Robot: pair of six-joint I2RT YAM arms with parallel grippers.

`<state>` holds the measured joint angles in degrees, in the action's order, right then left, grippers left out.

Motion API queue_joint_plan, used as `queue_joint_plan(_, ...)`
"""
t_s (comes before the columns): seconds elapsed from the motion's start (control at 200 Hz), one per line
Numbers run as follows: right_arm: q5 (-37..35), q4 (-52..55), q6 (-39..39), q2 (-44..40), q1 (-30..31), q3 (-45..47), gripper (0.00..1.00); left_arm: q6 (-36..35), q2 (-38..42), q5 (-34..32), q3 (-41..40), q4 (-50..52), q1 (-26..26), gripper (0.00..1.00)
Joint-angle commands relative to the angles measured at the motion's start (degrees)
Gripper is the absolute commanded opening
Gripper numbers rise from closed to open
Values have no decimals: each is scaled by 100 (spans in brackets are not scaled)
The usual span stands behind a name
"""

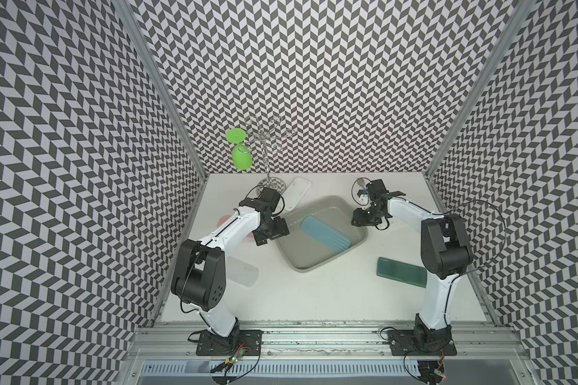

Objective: Put the pencil case into the storage box
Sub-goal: Adjust the storage box at the center of the board.

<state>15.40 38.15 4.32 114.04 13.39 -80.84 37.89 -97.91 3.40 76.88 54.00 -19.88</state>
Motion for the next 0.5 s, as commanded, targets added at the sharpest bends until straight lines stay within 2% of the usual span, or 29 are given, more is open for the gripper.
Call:
queue_joint_plan(0.0,247,-58,204,-421,42,322,49,-333,-269,-416,628,258,46,82)
queue_joint_plan(0.175,228,-94,720,-907,43,941,41,-952,-1269,-1154,2298,644,46,81)
queue_joint_plan(0.325,366,-155,1091,-1197,43,1410,35,-1335,-2332,-1510,3790,793,46,81)
queue_joint_plan(0.496,482,-8,1380,-1529,42,1800,33,-1605,-3121,-1532,4600,583,48,82)
